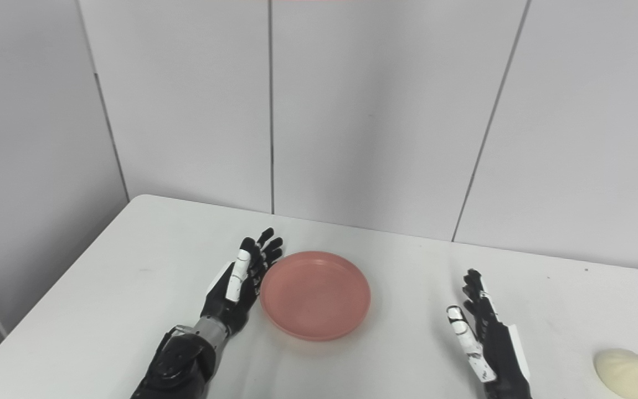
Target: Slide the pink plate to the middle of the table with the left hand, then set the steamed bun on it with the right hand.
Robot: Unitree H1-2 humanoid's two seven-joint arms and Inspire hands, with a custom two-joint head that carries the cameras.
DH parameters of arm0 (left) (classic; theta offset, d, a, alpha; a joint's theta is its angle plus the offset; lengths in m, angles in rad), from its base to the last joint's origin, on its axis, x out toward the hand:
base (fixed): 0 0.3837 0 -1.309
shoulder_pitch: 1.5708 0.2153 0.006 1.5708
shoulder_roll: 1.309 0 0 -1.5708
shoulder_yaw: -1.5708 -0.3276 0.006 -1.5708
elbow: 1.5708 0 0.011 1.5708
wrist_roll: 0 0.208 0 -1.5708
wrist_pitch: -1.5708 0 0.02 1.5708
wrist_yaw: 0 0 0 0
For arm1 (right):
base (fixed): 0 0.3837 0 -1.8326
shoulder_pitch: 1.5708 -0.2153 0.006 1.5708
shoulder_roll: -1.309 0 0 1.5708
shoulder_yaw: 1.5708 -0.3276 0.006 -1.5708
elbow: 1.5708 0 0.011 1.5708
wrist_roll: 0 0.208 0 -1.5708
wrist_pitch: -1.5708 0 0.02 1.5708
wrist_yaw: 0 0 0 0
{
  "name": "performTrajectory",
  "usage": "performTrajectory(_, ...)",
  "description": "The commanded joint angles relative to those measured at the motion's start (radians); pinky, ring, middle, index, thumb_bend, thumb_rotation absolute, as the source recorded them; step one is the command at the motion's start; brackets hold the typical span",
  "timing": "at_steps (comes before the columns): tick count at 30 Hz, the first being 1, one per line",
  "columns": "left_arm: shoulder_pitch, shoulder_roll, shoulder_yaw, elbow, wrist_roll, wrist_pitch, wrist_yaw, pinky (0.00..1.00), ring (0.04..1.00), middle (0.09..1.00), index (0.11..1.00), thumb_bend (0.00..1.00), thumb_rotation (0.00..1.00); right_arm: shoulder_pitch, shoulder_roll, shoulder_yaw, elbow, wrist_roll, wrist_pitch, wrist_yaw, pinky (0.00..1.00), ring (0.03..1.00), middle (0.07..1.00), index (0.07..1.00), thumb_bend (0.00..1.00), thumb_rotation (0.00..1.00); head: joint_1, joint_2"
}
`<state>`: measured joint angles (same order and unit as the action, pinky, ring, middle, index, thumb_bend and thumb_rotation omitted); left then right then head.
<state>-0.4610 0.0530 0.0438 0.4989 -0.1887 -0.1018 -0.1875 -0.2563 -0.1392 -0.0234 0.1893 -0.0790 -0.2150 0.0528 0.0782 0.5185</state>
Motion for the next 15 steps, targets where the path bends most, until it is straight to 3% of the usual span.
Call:
performTrajectory(1,0.006,0.011,-0.003,-0.008,0.005,0.014,-0.008,0.98,0.978,0.969,0.979,0.8,1.0,0.027,0.023,0.011,0.0,-0.009,0.022,-0.019,0.92,0.933,0.948,0.955,0.5,0.84,-0.009,0.005)
performTrajectory(15,0.031,0.015,-0.025,-0.072,0.003,0.037,-0.032,1.0,0.997,0.984,0.985,0.78,1.0,0.03,0.045,0.02,-0.039,-0.021,0.074,-0.032,0.93,0.949,0.95,0.949,0.5,0.84,-0.055,0.021)
